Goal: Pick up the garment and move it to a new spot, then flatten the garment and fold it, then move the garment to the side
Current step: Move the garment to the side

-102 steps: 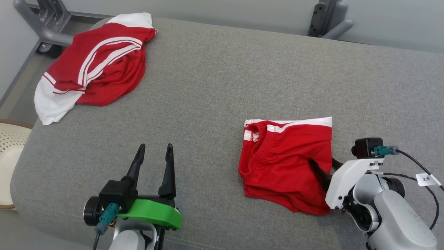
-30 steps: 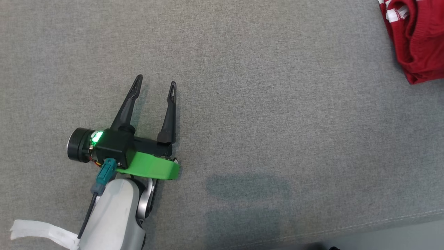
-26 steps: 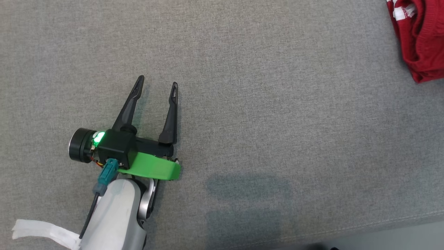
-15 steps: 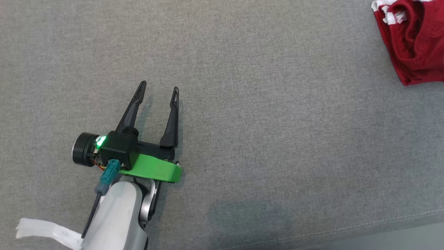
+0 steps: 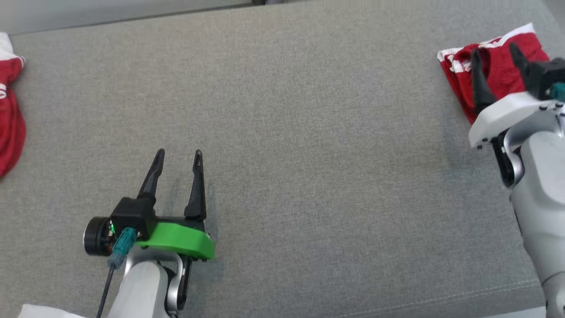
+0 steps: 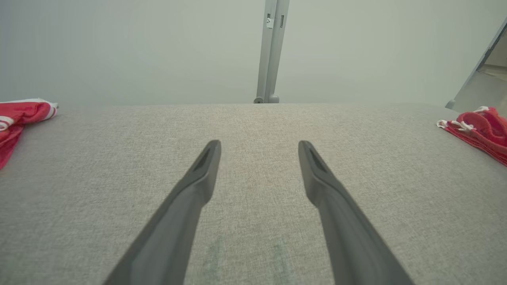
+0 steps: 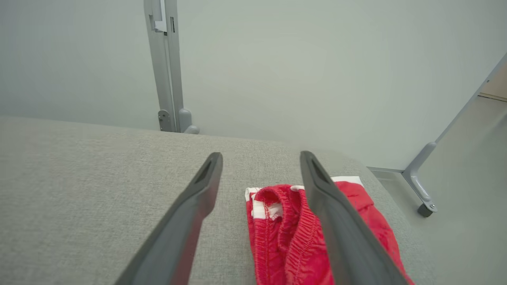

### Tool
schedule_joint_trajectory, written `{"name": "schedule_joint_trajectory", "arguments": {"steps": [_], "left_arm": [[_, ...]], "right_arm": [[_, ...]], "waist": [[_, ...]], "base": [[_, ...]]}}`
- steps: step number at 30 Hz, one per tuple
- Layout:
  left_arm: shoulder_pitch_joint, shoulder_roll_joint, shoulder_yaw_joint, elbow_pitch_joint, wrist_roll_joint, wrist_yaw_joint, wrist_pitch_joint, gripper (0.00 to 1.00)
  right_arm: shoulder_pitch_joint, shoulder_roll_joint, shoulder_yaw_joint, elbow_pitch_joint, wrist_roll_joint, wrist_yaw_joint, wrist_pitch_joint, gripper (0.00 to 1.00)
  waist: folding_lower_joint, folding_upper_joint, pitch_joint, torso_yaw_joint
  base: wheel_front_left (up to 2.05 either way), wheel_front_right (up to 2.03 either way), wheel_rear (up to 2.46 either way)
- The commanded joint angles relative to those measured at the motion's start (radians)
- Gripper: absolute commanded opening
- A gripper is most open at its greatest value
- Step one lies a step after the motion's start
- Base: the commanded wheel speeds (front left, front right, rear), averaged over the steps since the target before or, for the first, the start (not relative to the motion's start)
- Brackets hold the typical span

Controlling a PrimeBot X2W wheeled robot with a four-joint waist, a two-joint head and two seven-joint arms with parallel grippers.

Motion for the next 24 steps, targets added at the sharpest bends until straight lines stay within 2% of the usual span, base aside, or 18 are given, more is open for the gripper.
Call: {"name": "schedule_joint_trajectory", "arguments": {"steps": [1,4,14,19,24], "left_arm": [[0.03,0.0,0.015,0.009,-0.003,0.007,0.0,1.0],[0.077,0.006,0.047,0.021,-0.008,0.009,0.0,1.0],[0.24,0.0,0.12,0.019,-0.019,0.015,0.0,1.0],[0.291,-0.007,0.133,0.006,-0.024,0.018,0.0,1.0],[0.326,-0.012,0.126,-0.001,-0.026,0.017,0.0,1.0]], "right_arm": [[0.053,0.01,0.003,-0.029,0.02,-0.001,-0.003,1.0],[0.157,0.03,0.003,-0.11,0.027,-0.001,-0.003,1.0],[0.512,0.182,-0.102,-0.388,-0.01,-0.001,-0.003,1.0],[0.63,0.226,-0.114,-0.5,-0.041,-0.001,-0.003,1.0],[0.718,0.242,-0.087,-0.579,-0.037,-0.001,-0.003,1.0]], "waist": [[0.0,0.0,-0.114,0.014],[0.0,0.0,-0.167,0.019],[0.0,0.0,-0.282,0.05],[0.0,0.0,-0.296,0.057],[0.0,0.0,-0.303,0.065]], "base": [[0.0,0.0,0.0],[0.0,0.0,0.0],[0.0,0.0,0.0],[0.0,0.0,0.0],[0.0,0.0,0.0]]}}
